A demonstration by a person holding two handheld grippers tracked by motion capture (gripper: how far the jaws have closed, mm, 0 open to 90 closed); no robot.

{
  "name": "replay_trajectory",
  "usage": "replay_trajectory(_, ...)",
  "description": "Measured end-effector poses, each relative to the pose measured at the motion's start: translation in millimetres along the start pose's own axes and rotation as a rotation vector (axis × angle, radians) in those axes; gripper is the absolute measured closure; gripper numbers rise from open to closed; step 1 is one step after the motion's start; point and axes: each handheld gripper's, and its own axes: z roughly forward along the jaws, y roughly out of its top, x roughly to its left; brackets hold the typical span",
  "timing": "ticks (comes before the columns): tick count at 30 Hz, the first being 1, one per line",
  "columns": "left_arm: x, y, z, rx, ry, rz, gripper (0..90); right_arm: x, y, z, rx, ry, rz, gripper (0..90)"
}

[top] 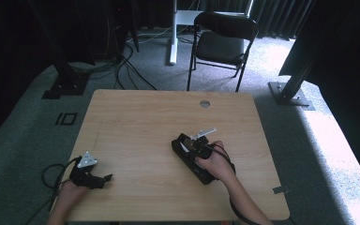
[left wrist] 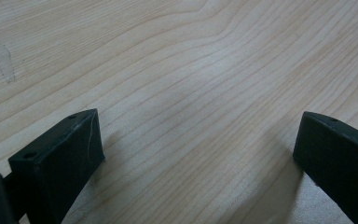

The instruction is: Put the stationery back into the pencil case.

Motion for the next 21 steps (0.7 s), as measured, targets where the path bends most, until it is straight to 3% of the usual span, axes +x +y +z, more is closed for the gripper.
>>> replay_trajectory(2, 0.0, 0.0, 0.0, 0.000, 0.000, 0.000, 1.6, -0.3, -0.3, 0.9, 0.014, 0.002, -0.002, 76.2)
replay_trajectory(7, 0.0, 0.0, 0.0, 0.000, 0.001, 0.000, 1.6, -2.9, -0.6, -6.1, -0.025, 0.018, 0.011, 72.4)
replay_trajectory(13, 0.1, 0.0, 0.0, 0.000, 0.002, -0.001, 1.6, -9.3, 2.8, -32.4, -0.195, 0.077, 0.022, 62.4)
replay_trajectory(18, 0.1, 0.0, 0.0, 0.001, 0.003, -0.002, 1.6, -26.6, 3.1, -46.6, -0.280, 0.032, 0.054, 52.2)
replay_trajectory(21, 0.2, 0.0, 0.0, 0.001, 0.004, -0.002, 1.6, -36.2, 0.8, -49.7, -0.299, 0.002, 0.065, 50.9)
